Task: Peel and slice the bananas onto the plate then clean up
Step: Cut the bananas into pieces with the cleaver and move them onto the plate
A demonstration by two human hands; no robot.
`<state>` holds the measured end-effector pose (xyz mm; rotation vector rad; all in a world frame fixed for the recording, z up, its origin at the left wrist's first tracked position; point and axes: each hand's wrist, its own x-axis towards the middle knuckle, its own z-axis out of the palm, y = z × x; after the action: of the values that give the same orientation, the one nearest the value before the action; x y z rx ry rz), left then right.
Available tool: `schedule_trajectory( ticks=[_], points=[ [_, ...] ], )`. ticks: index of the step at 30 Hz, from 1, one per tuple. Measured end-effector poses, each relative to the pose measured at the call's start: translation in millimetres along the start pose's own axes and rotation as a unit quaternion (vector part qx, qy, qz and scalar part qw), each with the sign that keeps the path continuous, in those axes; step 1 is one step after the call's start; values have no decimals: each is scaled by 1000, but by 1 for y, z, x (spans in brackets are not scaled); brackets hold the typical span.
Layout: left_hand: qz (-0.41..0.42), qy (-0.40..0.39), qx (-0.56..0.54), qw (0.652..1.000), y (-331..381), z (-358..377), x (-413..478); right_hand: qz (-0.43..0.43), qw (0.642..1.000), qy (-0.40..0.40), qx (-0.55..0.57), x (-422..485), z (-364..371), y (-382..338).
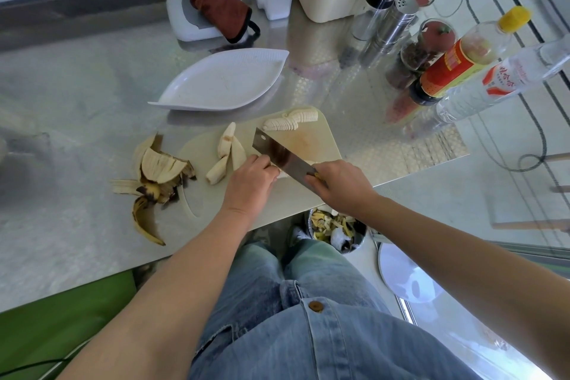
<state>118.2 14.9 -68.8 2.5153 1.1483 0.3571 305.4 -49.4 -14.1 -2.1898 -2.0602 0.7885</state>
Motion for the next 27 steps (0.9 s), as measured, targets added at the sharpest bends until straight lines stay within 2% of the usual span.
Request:
schedule_trajectory(
  ticks=[21,25,27],
  points=[
    [-4,-7,0,1000,0,0,0,13,1000,-10,-13,-1,14,3],
    [5,15,5,1000,1,-4,-5,11,1000,8,12,-5,13,3],
    [16,36,43,998,-1,-7,-6,6,1000,7,12,-6,9,2]
  ],
)
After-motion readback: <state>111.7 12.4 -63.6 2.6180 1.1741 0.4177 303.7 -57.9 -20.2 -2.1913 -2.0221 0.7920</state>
